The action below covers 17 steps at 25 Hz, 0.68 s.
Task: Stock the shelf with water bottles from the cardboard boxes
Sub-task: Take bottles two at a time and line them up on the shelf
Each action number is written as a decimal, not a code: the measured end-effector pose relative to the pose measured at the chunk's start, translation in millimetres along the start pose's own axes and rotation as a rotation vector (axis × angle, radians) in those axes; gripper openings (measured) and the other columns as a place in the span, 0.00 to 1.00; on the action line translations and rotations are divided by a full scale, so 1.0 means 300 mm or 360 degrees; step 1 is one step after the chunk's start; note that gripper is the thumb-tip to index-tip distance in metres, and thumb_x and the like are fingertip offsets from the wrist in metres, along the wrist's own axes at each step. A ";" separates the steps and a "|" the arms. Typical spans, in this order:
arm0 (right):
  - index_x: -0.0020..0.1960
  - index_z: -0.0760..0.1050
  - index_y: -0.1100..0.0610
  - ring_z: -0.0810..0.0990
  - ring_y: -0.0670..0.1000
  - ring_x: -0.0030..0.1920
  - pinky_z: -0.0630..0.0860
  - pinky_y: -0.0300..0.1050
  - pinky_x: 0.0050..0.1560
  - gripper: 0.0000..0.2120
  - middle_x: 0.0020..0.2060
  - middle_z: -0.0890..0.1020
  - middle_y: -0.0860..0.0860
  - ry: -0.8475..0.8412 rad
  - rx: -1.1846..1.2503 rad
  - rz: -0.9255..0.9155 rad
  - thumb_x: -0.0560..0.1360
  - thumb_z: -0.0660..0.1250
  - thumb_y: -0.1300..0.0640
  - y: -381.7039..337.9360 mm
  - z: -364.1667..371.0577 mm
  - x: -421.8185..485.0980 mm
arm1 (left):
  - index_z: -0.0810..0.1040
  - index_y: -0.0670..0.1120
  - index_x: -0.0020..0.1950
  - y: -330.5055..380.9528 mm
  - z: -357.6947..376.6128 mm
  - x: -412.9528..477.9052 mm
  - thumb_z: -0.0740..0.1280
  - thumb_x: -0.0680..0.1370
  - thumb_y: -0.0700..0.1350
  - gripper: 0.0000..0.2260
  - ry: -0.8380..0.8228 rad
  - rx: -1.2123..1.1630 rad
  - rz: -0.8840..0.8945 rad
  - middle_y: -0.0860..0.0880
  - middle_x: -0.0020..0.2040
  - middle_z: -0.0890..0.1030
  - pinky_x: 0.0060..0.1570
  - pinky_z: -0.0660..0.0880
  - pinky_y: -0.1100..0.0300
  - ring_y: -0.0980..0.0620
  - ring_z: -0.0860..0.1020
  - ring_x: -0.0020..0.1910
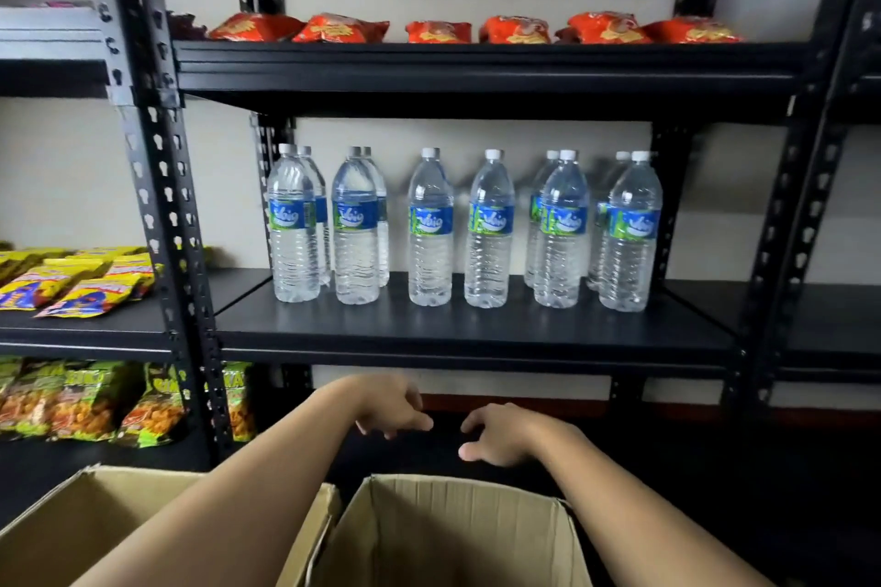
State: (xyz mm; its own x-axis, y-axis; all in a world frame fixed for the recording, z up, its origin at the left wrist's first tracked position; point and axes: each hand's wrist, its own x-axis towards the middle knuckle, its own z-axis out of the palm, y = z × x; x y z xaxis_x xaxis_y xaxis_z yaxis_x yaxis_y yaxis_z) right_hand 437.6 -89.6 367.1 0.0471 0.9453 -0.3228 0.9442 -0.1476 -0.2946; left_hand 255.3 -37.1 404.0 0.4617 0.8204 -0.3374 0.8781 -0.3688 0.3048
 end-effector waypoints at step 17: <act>0.66 0.75 0.56 0.85 0.55 0.51 0.81 0.53 0.57 0.18 0.54 0.83 0.55 0.0196 0.0120 0.0860 0.80 0.63 0.48 0.484 -0.001 -0.672 | 0.70 0.46 0.72 0.776 0.178 -0.061 0.59 0.83 0.56 0.21 -0.0600 0.0681 0.0694 0.48 0.67 0.78 0.59 0.75 0.50 0.48 0.80 0.63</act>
State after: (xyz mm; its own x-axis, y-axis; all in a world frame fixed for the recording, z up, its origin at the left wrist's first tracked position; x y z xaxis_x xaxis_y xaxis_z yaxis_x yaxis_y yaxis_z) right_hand 565.4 -301.5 389.6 0.5600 0.7557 -0.3396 0.7493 -0.6368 -0.1816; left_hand 457.9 -161.2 433.5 0.7261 0.3809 -0.5725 0.5403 -0.8310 0.1323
